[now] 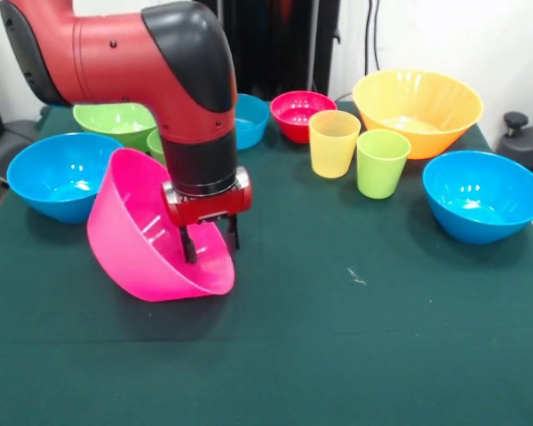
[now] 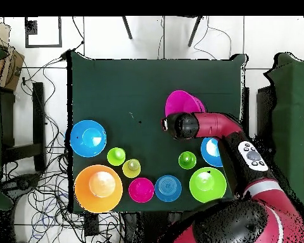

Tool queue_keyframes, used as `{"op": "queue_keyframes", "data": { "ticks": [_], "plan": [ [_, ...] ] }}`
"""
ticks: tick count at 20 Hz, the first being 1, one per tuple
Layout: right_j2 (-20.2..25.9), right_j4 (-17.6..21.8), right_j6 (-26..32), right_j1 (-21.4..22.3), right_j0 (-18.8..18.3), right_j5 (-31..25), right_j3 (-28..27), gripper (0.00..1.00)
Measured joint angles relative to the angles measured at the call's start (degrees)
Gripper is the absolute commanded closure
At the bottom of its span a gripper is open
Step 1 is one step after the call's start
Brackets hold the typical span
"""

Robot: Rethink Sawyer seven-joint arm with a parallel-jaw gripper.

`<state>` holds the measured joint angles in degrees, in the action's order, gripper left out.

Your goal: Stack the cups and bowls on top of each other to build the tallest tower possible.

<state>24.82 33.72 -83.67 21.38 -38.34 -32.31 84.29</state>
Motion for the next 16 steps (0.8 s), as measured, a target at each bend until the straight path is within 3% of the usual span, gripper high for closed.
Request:
{"op": "queue_keyframes", "data": {
  "ticks": [16],
  "plan": [
    [-0.1,-2.2,0.0,7.8,0.5,-0.1,1.2,0.0]
  ]
}}
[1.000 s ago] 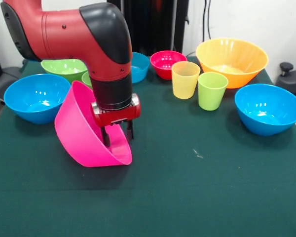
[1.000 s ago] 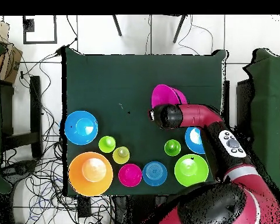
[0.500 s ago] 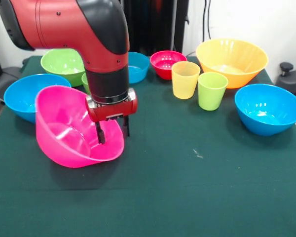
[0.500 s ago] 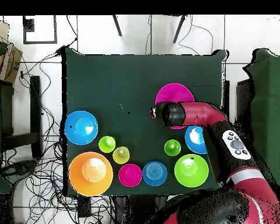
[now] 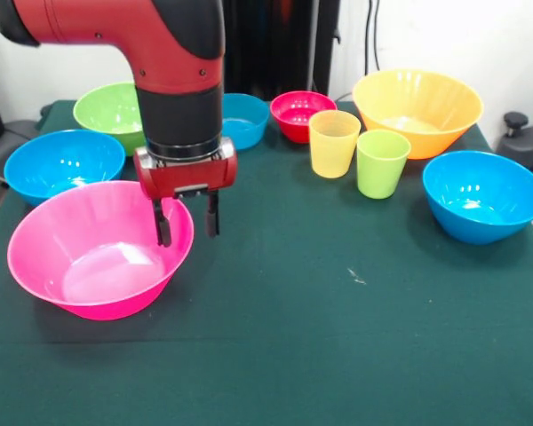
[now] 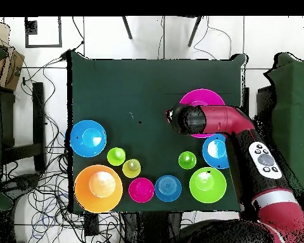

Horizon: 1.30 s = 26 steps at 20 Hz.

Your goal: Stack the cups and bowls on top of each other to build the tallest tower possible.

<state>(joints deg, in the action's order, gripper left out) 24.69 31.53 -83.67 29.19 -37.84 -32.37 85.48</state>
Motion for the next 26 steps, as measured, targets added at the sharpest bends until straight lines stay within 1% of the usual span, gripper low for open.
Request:
{"op": "queue_keyframes", "data": {
  "ticks": [4,7,16,26],
  "plan": [
    [-0.1,-0.1,0.0,1.0,0.1,0.0,0.0,0.0],
    [-0.1,-0.1,0.0,0.8,0.1,0.0,0.0,0.0],
    [-0.6,0.0,0.0,-0.9,0.1,0.0,0.0,0.0],
    [-2.7,0.0,0.0,-2.9,0.1,0.0,0.0,0.0]
  ]
}}
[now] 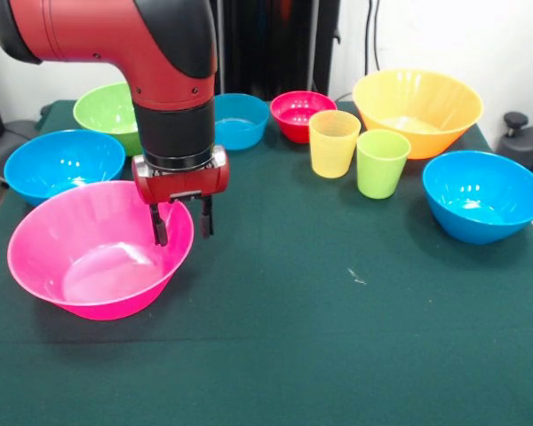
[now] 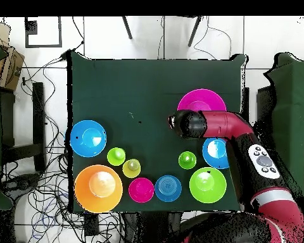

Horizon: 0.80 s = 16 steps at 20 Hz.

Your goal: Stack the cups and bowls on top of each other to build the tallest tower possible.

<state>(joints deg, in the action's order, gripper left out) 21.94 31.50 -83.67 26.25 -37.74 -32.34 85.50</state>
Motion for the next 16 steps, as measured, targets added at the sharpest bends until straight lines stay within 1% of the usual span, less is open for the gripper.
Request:
{"op": "queue_keyframes", "data": {
  "ticks": [9,16],
  "plan": [
    [-2.4,0.0,0.0,-2.4,0.6,0.3,0.0,0.0],
    [-3.9,0.0,0.0,-2.8,1.5,3.1,0.0,0.0]
  ]
}}
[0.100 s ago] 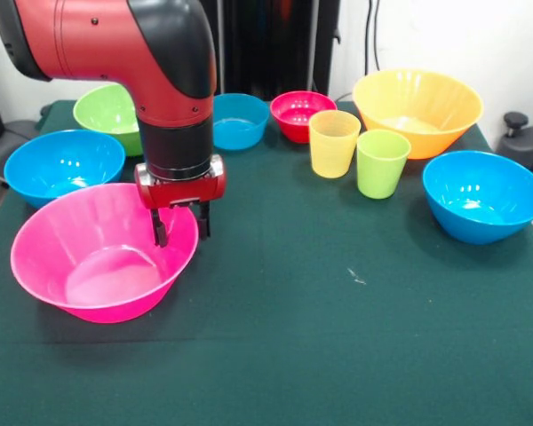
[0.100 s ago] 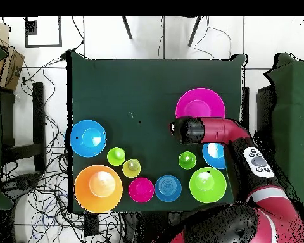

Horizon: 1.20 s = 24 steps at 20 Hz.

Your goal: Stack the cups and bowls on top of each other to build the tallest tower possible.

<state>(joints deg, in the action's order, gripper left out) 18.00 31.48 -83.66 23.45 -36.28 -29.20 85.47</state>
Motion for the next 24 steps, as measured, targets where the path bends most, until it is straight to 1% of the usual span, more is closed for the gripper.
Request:
{"op": "queue_keyframes", "data": {
  "ticks": [1,6,18,24],
  "plan": [
    [-0.1,0.0,0.0,0.0,0.0,0.4,0.0,1.0],
    [-0.2,0.0,0.0,0.9,0.2,2.2,-0.1,1.0],
    [-0.7,0.0,0.0,1.4,0.8,2.4,0.0,1.0],
    [-2.1,-0.1,-0.1,4.0,2.6,2.5,1.8,1.0]
  ]
}}
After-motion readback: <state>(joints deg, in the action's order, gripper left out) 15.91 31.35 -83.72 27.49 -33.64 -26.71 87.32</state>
